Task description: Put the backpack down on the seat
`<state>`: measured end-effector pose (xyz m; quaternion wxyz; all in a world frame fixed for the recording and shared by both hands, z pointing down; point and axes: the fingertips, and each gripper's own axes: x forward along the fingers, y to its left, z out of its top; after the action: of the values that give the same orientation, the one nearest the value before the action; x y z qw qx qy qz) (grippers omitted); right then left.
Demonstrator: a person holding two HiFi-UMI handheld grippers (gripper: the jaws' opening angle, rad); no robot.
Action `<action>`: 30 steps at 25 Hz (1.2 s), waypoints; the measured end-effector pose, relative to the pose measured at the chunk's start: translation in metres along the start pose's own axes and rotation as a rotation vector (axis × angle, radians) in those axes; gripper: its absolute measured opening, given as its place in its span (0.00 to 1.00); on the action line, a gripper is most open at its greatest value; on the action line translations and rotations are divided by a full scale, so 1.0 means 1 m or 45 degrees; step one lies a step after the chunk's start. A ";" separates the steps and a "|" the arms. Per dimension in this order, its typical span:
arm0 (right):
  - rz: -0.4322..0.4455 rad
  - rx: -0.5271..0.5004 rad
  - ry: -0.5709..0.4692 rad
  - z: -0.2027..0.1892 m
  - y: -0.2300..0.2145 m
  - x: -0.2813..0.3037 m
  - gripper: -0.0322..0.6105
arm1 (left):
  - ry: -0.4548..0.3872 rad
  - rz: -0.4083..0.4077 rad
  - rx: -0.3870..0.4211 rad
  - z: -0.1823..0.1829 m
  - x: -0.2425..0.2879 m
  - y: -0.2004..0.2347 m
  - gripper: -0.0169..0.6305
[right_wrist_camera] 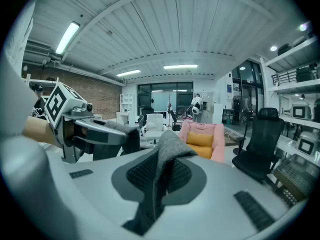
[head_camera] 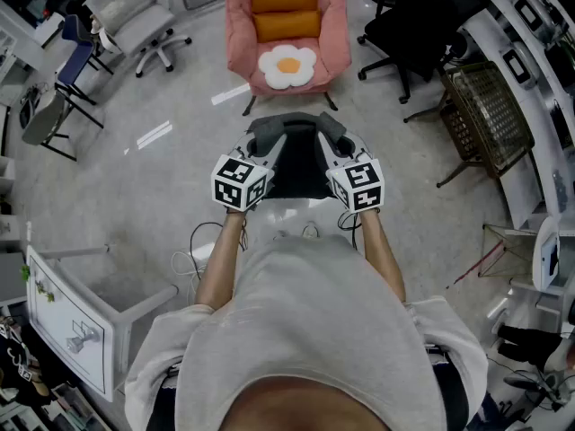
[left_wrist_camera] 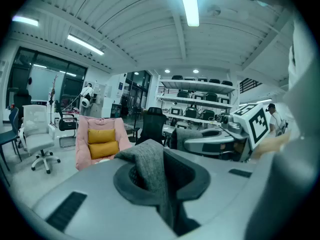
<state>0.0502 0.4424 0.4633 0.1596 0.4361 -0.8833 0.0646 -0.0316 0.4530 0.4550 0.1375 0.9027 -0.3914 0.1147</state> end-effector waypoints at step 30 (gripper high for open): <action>0.142 0.003 0.009 -0.024 -0.047 -0.011 0.09 | 0.007 0.129 -0.097 -0.003 0.051 -0.026 0.08</action>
<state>0.0989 0.4278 0.4813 0.1583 0.3861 -0.9056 0.0760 0.0215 0.4370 0.4699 0.1667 0.8755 -0.4402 0.1088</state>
